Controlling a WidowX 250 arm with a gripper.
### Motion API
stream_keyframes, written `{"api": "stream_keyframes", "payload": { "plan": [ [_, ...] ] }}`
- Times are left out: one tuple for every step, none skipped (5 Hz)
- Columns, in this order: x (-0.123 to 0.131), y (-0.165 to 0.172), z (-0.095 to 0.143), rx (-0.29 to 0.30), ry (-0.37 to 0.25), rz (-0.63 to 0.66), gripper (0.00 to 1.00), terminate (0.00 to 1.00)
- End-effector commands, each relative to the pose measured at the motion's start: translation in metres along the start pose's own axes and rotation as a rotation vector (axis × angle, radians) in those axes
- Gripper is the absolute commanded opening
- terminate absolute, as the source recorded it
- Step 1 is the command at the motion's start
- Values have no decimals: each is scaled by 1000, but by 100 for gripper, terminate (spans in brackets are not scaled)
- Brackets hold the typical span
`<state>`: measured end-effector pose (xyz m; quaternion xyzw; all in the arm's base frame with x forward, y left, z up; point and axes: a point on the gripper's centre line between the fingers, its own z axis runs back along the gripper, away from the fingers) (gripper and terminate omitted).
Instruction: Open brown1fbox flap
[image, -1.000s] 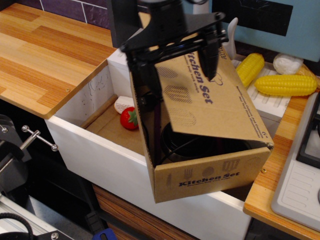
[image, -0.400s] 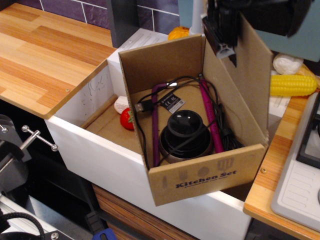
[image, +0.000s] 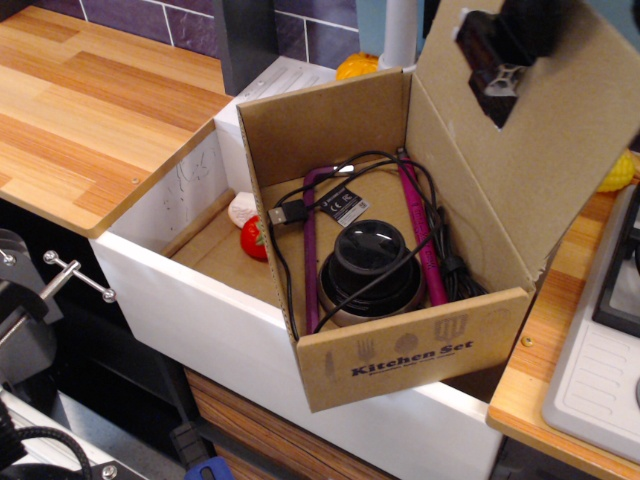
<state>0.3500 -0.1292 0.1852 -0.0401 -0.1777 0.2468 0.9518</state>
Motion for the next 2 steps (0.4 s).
{"api": "stream_keyframes", "payload": {
  "plan": [
    [8, -35, 10, -81, -68, -17, 100, 0],
    [6, -30, 13, -33, -71, 0, 100, 100]
  ]
}}
